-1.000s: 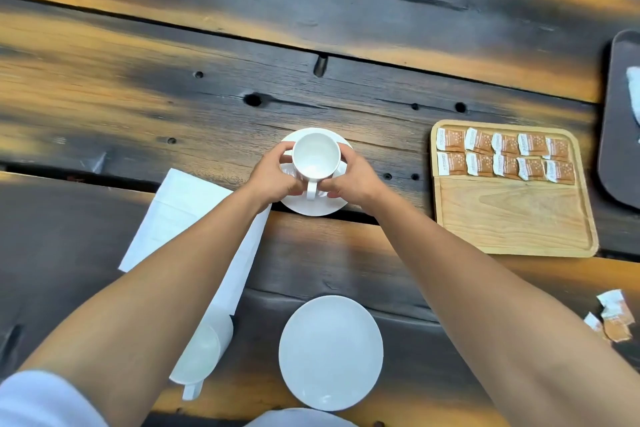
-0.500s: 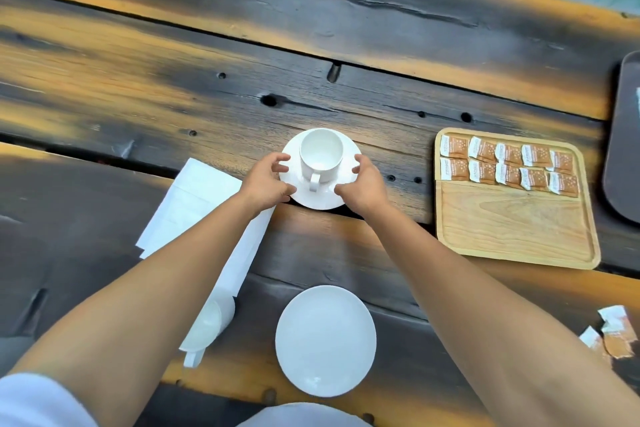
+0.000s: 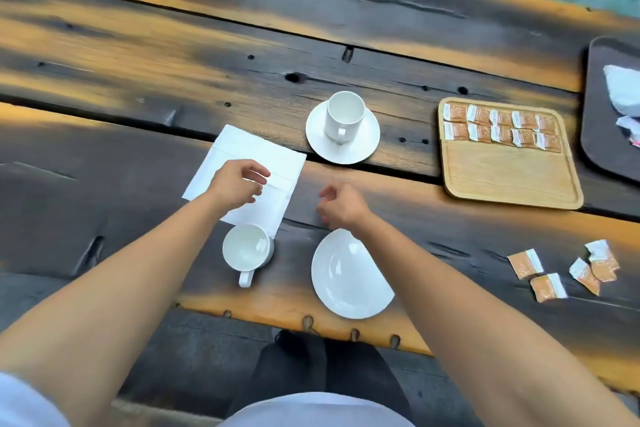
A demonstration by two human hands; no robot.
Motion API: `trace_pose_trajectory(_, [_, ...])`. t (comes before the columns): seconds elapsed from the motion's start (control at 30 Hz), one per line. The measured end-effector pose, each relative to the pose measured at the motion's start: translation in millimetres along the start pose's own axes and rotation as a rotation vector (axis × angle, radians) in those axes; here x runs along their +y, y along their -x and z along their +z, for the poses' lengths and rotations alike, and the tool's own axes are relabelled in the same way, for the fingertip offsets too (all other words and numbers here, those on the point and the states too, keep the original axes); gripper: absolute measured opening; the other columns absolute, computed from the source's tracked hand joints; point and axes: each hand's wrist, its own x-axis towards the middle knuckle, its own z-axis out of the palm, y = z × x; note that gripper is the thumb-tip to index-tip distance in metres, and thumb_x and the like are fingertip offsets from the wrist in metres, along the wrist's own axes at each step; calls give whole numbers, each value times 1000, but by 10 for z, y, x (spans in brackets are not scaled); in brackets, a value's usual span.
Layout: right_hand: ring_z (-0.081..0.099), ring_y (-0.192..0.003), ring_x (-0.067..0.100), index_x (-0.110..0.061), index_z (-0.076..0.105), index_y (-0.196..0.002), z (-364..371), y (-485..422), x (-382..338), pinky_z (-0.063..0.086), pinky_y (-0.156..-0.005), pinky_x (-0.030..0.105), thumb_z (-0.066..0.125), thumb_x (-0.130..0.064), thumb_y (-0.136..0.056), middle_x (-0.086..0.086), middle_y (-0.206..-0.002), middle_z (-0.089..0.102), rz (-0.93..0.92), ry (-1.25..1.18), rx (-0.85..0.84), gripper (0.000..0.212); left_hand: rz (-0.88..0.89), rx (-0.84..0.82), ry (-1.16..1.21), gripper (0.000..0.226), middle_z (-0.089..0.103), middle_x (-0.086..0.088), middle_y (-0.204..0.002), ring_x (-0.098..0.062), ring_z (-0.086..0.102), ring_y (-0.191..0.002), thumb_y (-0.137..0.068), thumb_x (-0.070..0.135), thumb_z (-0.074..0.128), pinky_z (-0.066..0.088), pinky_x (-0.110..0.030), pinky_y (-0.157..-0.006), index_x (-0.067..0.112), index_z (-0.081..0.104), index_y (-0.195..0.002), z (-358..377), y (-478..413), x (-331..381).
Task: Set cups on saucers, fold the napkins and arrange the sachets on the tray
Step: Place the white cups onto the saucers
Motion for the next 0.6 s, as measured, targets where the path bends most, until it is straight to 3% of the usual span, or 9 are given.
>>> trace_pose_trajectory(0.1, [65,-95,31,-8,61,-114,313,245,86,57,-85,42,61,-7,-80,13,-113,66,-1,40,-18,34,-46,12,13,35,72,-8,-99,-22,65,-75,-82,-6,50,58,-37,-72,22,71,-88,-161,181,-271])
trace_pose_trajectory(0.23, [60,-109,28,-11,60,-121,499,452,278,51,-86,30,58,-7,-79,10,-114,65,-48,216,104,42,-125,-34,22,33,70,-11,-103,-23,61,-75,-86,-4,47,56,-34,-66,18,71,-94,-165,398,-557])
trace_pose_trajectory(0.37, [54,-117,31,-10,53,-130,555,549,504,48,-91,33,55,-5,-81,14,-124,58,-12,281,110,49,-167,-1,77,34,69,-7,-106,-24,61,-85,-91,1,44,50,-27,-62,21,71,-97,-42,509,-654])
trace_pose_trajectory(0.5, [50,-118,35,-10,44,-137,693,632,682,42,-97,33,55,-5,-84,16,-133,43,24,317,88,55,-291,30,255,27,67,-9,-104,-28,62,-89,-91,9,47,56,-40,-72,18,72,-95,56,596,-717])
trace_pose_trajectory(0.6, [51,-114,37,-8,46,-131,806,665,728,42,-98,35,53,-3,-84,14,-132,35,30,271,116,48,-355,1,333,17,67,-5,-105,-28,62,-94,-88,19,60,60,-50,-76,18,73,-98,85,674,-782])
